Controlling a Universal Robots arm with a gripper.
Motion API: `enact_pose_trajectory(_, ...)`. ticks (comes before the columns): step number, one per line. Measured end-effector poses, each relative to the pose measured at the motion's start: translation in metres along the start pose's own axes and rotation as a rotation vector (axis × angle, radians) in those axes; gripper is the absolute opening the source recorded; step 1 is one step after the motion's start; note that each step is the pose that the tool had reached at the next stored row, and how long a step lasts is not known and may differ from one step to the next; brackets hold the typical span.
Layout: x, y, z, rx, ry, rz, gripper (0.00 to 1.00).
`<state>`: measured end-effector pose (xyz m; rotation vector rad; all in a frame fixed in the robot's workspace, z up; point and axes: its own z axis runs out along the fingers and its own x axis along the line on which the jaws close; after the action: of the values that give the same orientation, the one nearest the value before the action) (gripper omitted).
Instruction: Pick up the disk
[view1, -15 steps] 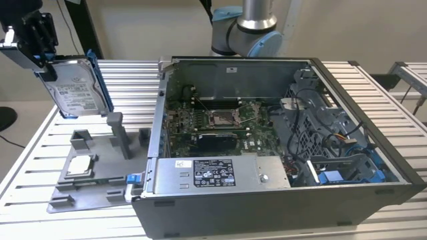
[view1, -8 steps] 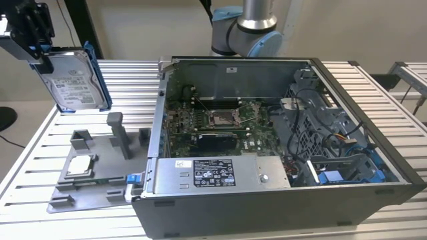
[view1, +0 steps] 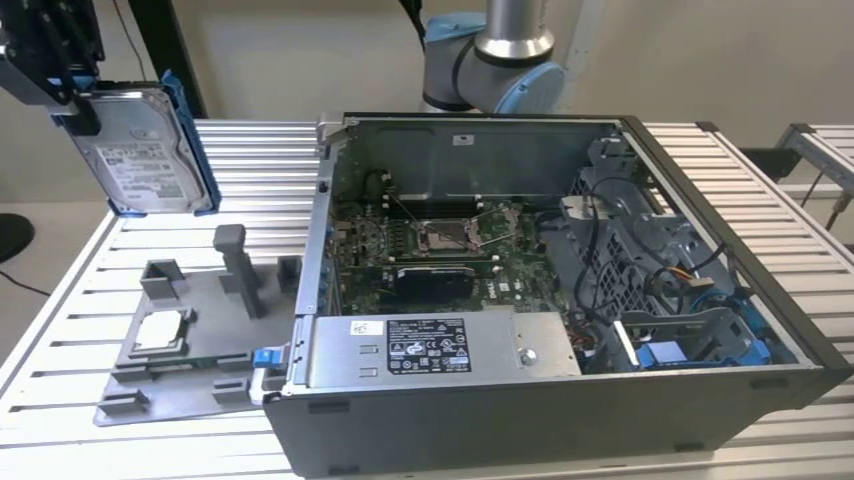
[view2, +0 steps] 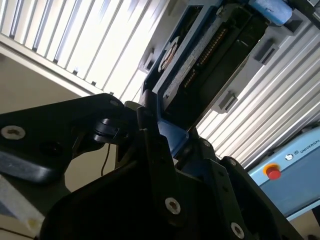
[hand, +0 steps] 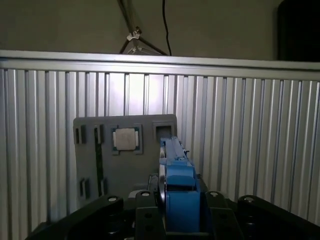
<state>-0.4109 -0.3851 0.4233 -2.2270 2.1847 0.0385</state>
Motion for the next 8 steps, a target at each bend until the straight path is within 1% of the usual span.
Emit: enact_pose_trajectory(8,-0.0007,0.0001,-0.0201,-0.0001,0.0,0.0,0.0)
